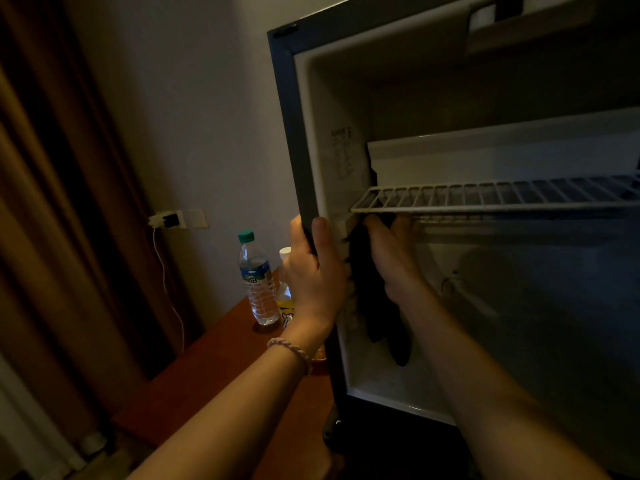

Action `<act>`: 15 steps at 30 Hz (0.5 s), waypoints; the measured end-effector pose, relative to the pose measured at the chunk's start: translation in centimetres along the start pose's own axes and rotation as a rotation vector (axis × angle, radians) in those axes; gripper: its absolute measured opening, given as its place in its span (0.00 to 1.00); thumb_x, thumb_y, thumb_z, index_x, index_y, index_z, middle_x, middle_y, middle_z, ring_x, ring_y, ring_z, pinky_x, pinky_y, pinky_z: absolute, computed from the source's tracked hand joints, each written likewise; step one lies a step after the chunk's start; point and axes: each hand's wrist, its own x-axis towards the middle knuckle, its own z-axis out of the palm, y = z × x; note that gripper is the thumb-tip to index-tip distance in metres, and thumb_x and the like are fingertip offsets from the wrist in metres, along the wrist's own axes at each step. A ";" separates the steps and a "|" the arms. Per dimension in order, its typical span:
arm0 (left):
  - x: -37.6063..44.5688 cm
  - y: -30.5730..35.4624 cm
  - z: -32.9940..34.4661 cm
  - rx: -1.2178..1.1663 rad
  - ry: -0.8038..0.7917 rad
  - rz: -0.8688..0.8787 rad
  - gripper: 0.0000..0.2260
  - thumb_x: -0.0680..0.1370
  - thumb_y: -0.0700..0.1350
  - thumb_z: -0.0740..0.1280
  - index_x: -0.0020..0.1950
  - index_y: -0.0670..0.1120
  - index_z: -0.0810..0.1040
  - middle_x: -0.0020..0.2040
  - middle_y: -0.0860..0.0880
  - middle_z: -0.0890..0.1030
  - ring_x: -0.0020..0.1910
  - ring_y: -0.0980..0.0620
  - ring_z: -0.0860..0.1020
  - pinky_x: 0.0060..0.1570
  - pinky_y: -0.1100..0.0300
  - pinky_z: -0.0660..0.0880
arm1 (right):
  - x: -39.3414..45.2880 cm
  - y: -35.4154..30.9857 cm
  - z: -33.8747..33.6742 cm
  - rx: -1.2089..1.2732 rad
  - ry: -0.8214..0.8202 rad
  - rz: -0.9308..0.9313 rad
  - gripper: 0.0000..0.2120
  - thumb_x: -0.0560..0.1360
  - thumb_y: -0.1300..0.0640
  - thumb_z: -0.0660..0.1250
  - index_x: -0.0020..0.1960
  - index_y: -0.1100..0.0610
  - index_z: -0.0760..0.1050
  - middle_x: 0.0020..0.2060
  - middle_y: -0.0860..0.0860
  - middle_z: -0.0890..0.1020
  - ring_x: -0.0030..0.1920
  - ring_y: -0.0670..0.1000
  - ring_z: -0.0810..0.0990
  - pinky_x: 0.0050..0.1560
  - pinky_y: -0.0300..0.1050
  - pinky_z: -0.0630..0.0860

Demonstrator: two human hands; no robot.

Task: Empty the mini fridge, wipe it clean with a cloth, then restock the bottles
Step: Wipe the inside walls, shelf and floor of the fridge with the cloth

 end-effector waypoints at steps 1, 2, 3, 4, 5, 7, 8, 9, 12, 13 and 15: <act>0.0 0.0 0.0 -0.002 0.000 0.002 0.14 0.81 0.55 0.53 0.52 0.45 0.70 0.31 0.56 0.70 0.27 0.61 0.72 0.28 0.71 0.65 | 0.1 -0.1 0.1 -0.048 0.019 -0.010 0.35 0.75 0.42 0.60 0.80 0.49 0.54 0.79 0.52 0.58 0.75 0.57 0.62 0.75 0.57 0.61; 0.0 -0.1 0.0 -0.001 -0.001 0.003 0.15 0.81 0.55 0.53 0.52 0.46 0.70 0.31 0.56 0.70 0.27 0.60 0.72 0.27 0.71 0.65 | 0.2 -0.2 0.1 -0.092 0.036 -0.014 0.33 0.79 0.43 0.56 0.81 0.50 0.51 0.80 0.52 0.52 0.77 0.58 0.58 0.76 0.57 0.57; 0.0 -0.2 0.0 -0.002 -0.003 0.003 0.14 0.81 0.55 0.53 0.52 0.46 0.70 0.31 0.56 0.70 0.27 0.59 0.72 0.27 0.70 0.65 | 0.2 -0.3 0.1 -0.140 0.040 -0.018 0.31 0.81 0.43 0.51 0.81 0.51 0.48 0.80 0.53 0.50 0.78 0.58 0.54 0.77 0.57 0.55; 0.0 -0.3 0.0 -0.004 -0.006 0.002 0.14 0.82 0.55 0.53 0.52 0.46 0.70 0.31 0.55 0.70 0.27 0.59 0.72 0.27 0.70 0.65 | 0.2 -0.3 0.2 -0.179 0.045 -0.036 0.30 0.82 0.43 0.46 0.81 0.52 0.48 0.80 0.53 0.50 0.78 0.58 0.53 0.77 0.58 0.54; 0.0 -0.5 0.0 -0.005 -0.010 0.001 0.13 0.82 0.55 0.53 0.52 0.47 0.70 0.31 0.55 0.71 0.27 0.58 0.72 0.27 0.69 0.65 | 0.1 -0.3 0.2 -0.194 0.063 -0.065 0.29 0.82 0.43 0.42 0.80 0.53 0.49 0.80 0.54 0.52 0.78 0.58 0.54 0.76 0.58 0.54; 0.1 -0.8 0.0 -0.009 -0.022 -0.005 0.12 0.84 0.54 0.53 0.53 0.47 0.70 0.31 0.54 0.72 0.27 0.58 0.72 0.27 0.69 0.66 | -0.3 -0.5 0.2 -0.170 0.107 -0.079 0.25 0.84 0.48 0.41 0.80 0.54 0.51 0.79 0.54 0.54 0.77 0.59 0.56 0.76 0.56 0.55; 0.1 -0.9 0.0 -0.013 -0.028 -0.007 0.12 0.84 0.54 0.53 0.53 0.47 0.70 0.32 0.54 0.72 0.26 0.58 0.72 0.27 0.68 0.66 | -0.4 -0.4 0.2 -0.162 0.116 -0.067 0.24 0.85 0.51 0.42 0.80 0.55 0.51 0.79 0.54 0.54 0.77 0.58 0.56 0.75 0.55 0.55; 0.1 -1.0 0.0 -0.014 -0.030 -0.006 0.12 0.84 0.54 0.53 0.53 0.48 0.70 0.32 0.54 0.72 0.26 0.58 0.71 0.27 0.68 0.66 | -0.5 -0.3 0.1 -0.156 0.118 -0.056 0.24 0.85 0.52 0.44 0.80 0.55 0.52 0.79 0.54 0.54 0.77 0.58 0.57 0.74 0.54 0.55; 0.1 -1.0 0.0 -0.022 -0.020 0.002 0.18 0.82 0.62 0.51 0.53 0.49 0.70 0.33 0.53 0.74 0.28 0.57 0.73 0.28 0.66 0.68 | -1.4 0.1 0.3 -0.149 0.139 -0.081 0.22 0.84 0.53 0.49 0.78 0.51 0.58 0.78 0.51 0.59 0.72 0.59 0.64 0.68 0.52 0.62; 0.1 -0.9 0.0 -0.023 -0.021 0.005 0.20 0.80 0.65 0.51 0.54 0.50 0.70 0.34 0.53 0.75 0.29 0.56 0.74 0.28 0.64 0.70 | -1.9 0.2 0.4 -0.155 0.132 -0.109 0.21 0.83 0.51 0.51 0.76 0.48 0.60 0.76 0.51 0.62 0.70 0.58 0.67 0.67 0.53 0.64; 0.1 -0.9 0.0 -0.021 -0.031 0.001 0.20 0.80 0.66 0.51 0.54 0.51 0.70 0.37 0.52 0.78 0.32 0.54 0.77 0.29 0.62 0.73 | -3.0 0.6 0.5 -0.136 0.117 -0.168 0.18 0.80 0.49 0.54 0.70 0.45 0.65 0.70 0.51 0.69 0.65 0.55 0.71 0.65 0.57 0.70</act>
